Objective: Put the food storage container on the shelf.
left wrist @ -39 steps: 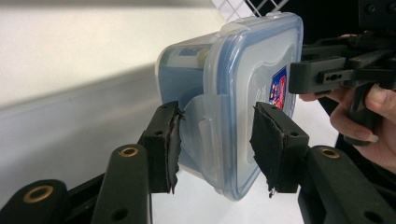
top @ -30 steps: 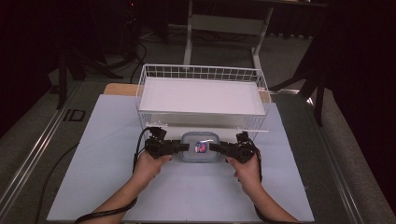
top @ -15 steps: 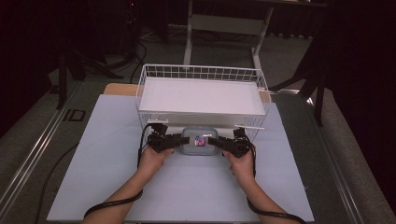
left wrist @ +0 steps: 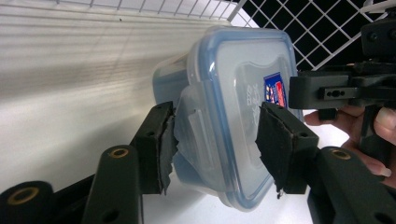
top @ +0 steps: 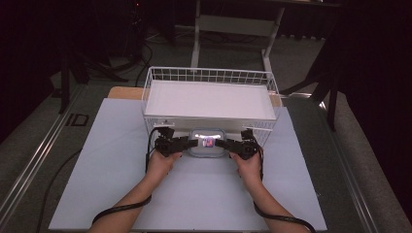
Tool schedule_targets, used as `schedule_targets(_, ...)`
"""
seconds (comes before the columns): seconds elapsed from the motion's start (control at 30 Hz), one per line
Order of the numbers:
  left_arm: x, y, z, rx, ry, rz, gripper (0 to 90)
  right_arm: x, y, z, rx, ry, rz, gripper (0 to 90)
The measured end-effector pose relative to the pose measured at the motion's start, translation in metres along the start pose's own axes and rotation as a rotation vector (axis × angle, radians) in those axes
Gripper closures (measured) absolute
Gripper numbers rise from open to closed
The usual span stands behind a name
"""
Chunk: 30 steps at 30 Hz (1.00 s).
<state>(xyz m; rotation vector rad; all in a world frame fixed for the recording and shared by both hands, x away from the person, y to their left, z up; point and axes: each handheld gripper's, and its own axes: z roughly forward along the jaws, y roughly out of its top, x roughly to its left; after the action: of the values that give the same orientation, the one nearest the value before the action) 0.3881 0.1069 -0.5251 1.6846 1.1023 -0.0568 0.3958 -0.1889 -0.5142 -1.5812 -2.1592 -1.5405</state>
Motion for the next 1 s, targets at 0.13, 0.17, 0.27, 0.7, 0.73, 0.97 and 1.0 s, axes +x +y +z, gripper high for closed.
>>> schedule_targets(0.13, 0.000, 0.000, 0.002, -0.031, 0.032, 0.015, 45.4, -0.001, 0.002, 0.003, 0.000, -0.004, -0.008, 39.3)
schedule_targets(0.17, 0.001, 0.001, 0.002, -0.033, 0.034, 0.004, 45.3, -0.002, 0.002, 0.003, -0.001, -0.001, -0.005, 39.1)
schedule_targets(0.27, 0.003, 0.002, 0.003, -0.040, 0.042, 0.005, 44.8, -0.004, 0.003, 0.006, -0.008, 0.004, 0.014, 38.2)
schedule_targets(0.7, 0.006, 0.005, 0.008, -0.060, 0.062, 0.029, 41.7, -0.006, 0.008, 0.007, -0.033, -0.031, 0.002, 40.8)
schedule_targets(0.73, 0.006, 0.004, 0.007, -0.055, 0.059, 0.031, 40.8, -0.003, 0.007, 0.006, -0.016, -0.032, 0.012, 40.6)
schedule_targets(0.97, 0.002, -0.004, -0.008, -0.083, 0.032, 0.029, 28.3, 0.004, 0.002, -0.006, -0.062, -0.059, -0.082, 39.1)
schedule_targets(1.0, 0.001, -0.006, -0.011, -0.080, 0.017, 0.058, 28.2, 0.006, 0.000, -0.009, -0.069, -0.062, -0.094, 39.1)
